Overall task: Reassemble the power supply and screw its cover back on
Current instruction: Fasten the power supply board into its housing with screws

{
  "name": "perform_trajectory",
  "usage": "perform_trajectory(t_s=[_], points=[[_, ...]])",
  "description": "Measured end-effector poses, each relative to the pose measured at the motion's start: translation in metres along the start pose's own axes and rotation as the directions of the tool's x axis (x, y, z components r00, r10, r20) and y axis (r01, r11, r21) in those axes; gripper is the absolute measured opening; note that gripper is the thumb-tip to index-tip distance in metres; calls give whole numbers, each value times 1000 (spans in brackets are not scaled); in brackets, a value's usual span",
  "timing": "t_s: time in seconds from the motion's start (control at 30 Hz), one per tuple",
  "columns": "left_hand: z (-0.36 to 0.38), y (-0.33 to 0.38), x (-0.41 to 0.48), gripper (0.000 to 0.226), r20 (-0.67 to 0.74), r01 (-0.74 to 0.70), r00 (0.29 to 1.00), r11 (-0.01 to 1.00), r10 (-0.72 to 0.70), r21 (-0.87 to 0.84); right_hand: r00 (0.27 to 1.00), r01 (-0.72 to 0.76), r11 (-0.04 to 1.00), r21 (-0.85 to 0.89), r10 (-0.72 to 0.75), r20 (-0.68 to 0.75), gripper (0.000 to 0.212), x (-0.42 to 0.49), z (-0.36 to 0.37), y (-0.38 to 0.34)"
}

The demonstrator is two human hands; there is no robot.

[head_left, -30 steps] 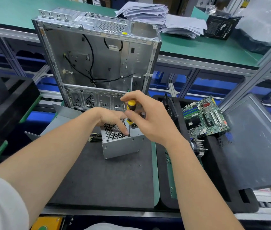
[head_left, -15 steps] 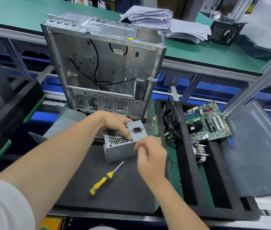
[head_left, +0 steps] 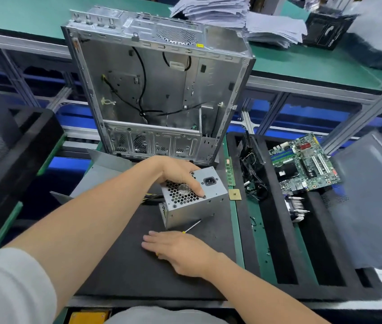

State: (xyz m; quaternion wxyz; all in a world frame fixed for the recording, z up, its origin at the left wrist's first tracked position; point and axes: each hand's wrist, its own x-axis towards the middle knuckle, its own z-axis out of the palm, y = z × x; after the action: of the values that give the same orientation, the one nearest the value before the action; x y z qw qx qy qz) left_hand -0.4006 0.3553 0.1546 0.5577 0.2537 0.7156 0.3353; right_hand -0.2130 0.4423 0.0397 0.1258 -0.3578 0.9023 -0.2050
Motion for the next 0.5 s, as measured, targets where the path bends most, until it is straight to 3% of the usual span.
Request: perform_trajectory(t_s=[0.17, 0.3, 0.4, 0.5], points=[[2, -1, -1, 57, -2, -4, 1000, 1000, 4, -17, 1000, 12, 1000, -7, -12, 13, 39, 2, -14, 1], [3, -1, -2, 62, -5, -9, 1000, 1000, 9, -14, 1000, 25, 983, -180, -24, 5, 27, 4, -31, -13], [5, -1, -3, 55, -12, -34, 999, 999, 34, -1, 986, 17, 971, -238, -56, -158, 26, 2, -61, -26], [5, 1, -5, 40, -20, -65, 998, 997, 66, 44, 944, -53, 998, -44, 36, -328, 22, -6, -105, -39]])
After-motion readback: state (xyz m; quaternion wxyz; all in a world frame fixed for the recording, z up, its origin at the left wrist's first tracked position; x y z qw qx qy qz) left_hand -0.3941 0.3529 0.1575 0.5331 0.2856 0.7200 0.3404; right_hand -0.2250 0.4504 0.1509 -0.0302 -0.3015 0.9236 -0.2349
